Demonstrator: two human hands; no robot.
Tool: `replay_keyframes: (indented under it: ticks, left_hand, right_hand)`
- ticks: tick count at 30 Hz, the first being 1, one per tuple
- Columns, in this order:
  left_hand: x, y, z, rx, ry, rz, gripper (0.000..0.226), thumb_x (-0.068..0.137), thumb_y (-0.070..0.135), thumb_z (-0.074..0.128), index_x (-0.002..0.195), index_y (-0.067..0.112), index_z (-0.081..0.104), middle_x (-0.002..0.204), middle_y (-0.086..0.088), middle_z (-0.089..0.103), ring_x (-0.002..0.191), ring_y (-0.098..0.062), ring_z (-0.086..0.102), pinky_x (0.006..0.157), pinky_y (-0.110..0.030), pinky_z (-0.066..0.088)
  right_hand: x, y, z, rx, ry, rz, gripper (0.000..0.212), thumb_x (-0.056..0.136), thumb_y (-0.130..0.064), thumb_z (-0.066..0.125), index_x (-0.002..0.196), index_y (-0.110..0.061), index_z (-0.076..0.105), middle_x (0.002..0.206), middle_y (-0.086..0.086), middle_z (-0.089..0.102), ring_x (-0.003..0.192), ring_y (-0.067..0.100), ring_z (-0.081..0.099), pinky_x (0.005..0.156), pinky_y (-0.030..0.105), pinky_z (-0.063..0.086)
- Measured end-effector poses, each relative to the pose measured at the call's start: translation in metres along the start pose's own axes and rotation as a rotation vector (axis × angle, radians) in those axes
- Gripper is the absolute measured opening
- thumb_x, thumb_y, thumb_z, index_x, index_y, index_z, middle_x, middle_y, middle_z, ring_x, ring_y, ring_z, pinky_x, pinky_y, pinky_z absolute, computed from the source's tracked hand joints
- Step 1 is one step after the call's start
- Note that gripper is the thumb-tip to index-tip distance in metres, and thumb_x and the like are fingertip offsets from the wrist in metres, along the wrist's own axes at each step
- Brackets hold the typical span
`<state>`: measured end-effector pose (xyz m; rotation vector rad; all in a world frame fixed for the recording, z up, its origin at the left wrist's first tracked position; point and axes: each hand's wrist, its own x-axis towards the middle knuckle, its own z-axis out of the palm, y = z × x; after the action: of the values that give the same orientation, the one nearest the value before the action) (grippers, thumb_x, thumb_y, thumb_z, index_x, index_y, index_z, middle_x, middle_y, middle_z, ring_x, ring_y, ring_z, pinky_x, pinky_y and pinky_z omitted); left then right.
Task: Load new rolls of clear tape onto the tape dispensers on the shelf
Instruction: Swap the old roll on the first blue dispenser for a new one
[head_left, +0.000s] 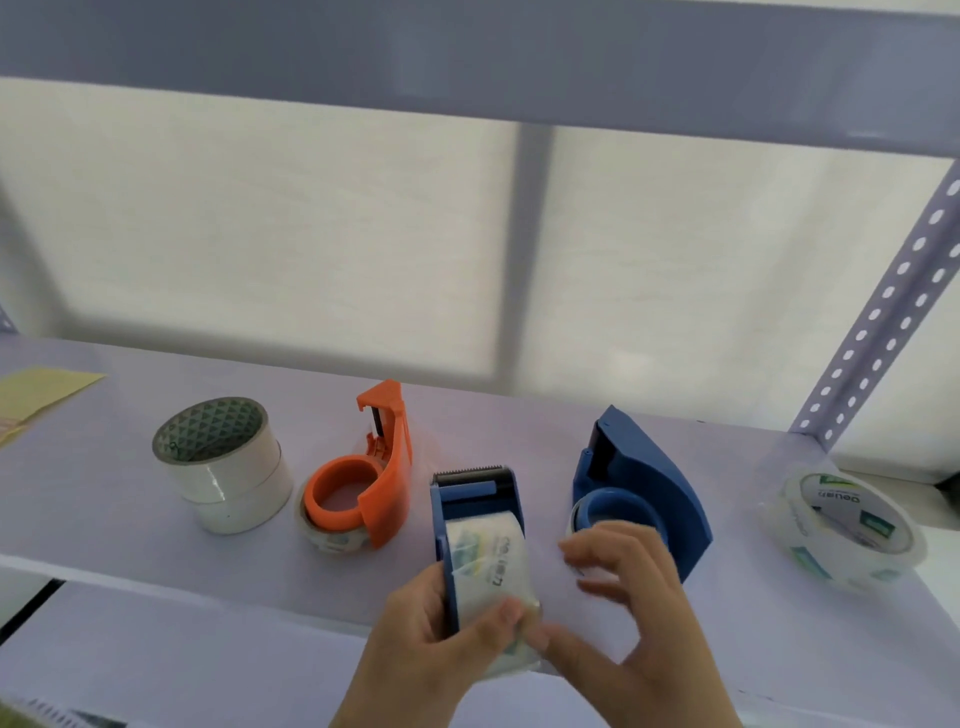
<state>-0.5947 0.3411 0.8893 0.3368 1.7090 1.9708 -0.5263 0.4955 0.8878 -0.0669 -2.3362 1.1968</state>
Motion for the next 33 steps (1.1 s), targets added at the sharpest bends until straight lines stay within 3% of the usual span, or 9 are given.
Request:
replay_keyframes:
  ticks: [2, 6, 9, 13, 18, 23, 26, 30, 33]
  left_hand:
    - [0.0, -0.002, 0.001, 0.039, 0.001, 0.022, 0.03, 0.062, 0.017, 0.082, 0.086, 0.024, 0.066, 0.077, 0.002, 0.08, 0.073, -0.012, 0.075, 0.058, -0.019, 0.057]
    - [-0.002, -0.004, 0.0, 0.112, -0.042, 0.039, 0.043, 0.057, 0.033, 0.082, 0.096, 0.026, 0.066, 0.088, 0.003, 0.079, 0.084, -0.016, 0.074, 0.07, -0.029, 0.059]
    - [-0.003, -0.008, -0.002, 0.214, -0.058, 0.078, 0.051, 0.051, 0.04, 0.073, 0.099, 0.029, 0.063, 0.09, 0.014, 0.076, 0.086, -0.009, 0.072, 0.069, -0.023, 0.058]
    - [-0.005, -0.009, -0.003, 0.286, -0.06, 0.09, 0.037, 0.058, 0.037, 0.071, 0.093, 0.035, 0.06, 0.086, 0.021, 0.074, 0.084, -0.002, 0.07, 0.066, -0.016, 0.055]
    - [-0.005, -0.01, -0.004, 0.276, -0.057, 0.082, 0.04, 0.058, 0.036, 0.073, 0.096, 0.032, 0.061, 0.086, 0.015, 0.075, 0.085, -0.007, 0.071, 0.067, -0.019, 0.056]
    - [-0.005, -0.009, -0.002, 0.278, -0.031, 0.067, 0.04, 0.056, 0.037, 0.074, 0.094, 0.031, 0.063, 0.085, 0.008, 0.076, 0.082, -0.011, 0.073, 0.071, -0.026, 0.059]
    - [-0.002, -0.01, -0.002, 0.318, -0.019, 0.059, 0.029, 0.068, 0.02, 0.07, 0.09, 0.033, 0.055, 0.072, 0.016, 0.073, 0.073, 0.008, 0.067, 0.061, -0.01, 0.052]
    - [0.002, -0.009, 0.001, 0.365, 0.006, 0.06, 0.039, 0.078, 0.0, 0.068, 0.082, 0.034, 0.049, 0.063, 0.023, 0.07, 0.067, 0.021, 0.059, 0.057, -0.003, 0.047]
    - [0.003, -0.009, 0.002, 0.385, 0.016, 0.076, 0.041, 0.068, 0.008, 0.076, 0.081, 0.035, 0.047, 0.059, 0.023, 0.068, 0.066, 0.022, 0.059, 0.056, -0.002, 0.046]
  right_hand:
    - [0.005, -0.006, -0.007, -0.067, -0.007, -0.051, 0.053, 0.063, -0.073, 0.064, 0.109, -0.05, 0.054, 0.114, -0.03, 0.046, 0.11, -0.002, 0.052, 0.086, 0.007, 0.044]
    - [0.015, -0.016, -0.01, -0.117, -0.13, -0.106, 0.034, 0.07, -0.041, 0.077, 0.1, -0.05, 0.062, 0.122, -0.033, 0.046, 0.117, -0.003, 0.049, 0.088, 0.009, 0.043]
    - [0.023, -0.022, -0.007, -0.142, -0.197, -0.126, 0.021, 0.074, -0.044, 0.069, 0.095, -0.046, 0.066, 0.12, -0.033, 0.05, 0.117, 0.001, 0.051, 0.094, 0.017, 0.044]
    - [0.027, -0.029, -0.006, -0.109, -0.261, -0.169, 0.011, 0.079, -0.038, 0.068, 0.09, -0.036, 0.07, 0.11, -0.026, 0.058, 0.106, 0.01, 0.059, 0.083, 0.023, 0.052]
    - [0.028, -0.031, -0.002, -0.156, -0.247, -0.187, 0.007, 0.081, -0.025, 0.068, 0.083, -0.031, 0.068, 0.098, -0.022, 0.058, 0.097, 0.005, 0.06, 0.079, 0.015, 0.05]
    - [0.025, -0.035, 0.003, -0.232, -0.253, -0.22, 0.005, 0.083, -0.038, 0.051, 0.086, -0.037, 0.055, 0.102, -0.025, 0.052, 0.096, 0.002, 0.055, 0.082, 0.015, 0.046]
    - [0.023, -0.042, 0.001, -0.205, -0.277, -0.192, 0.018, 0.076, -0.048, 0.052, 0.092, -0.039, 0.053, 0.107, -0.029, 0.048, 0.103, 0.002, 0.051, 0.081, 0.018, 0.05]
    - [0.022, -0.051, 0.007, -0.352, -0.171, -0.275, 0.021, 0.071, -0.053, 0.059, 0.083, -0.037, 0.055, 0.099, -0.024, 0.05, 0.085, 0.003, 0.055, 0.064, 0.018, 0.053]
    - [0.023, -0.055, 0.007, -0.441, -0.118, -0.327, 0.017, 0.072, -0.05, 0.058, 0.078, -0.034, 0.057, 0.09, -0.021, 0.054, 0.076, 0.004, 0.054, 0.053, 0.014, 0.05]
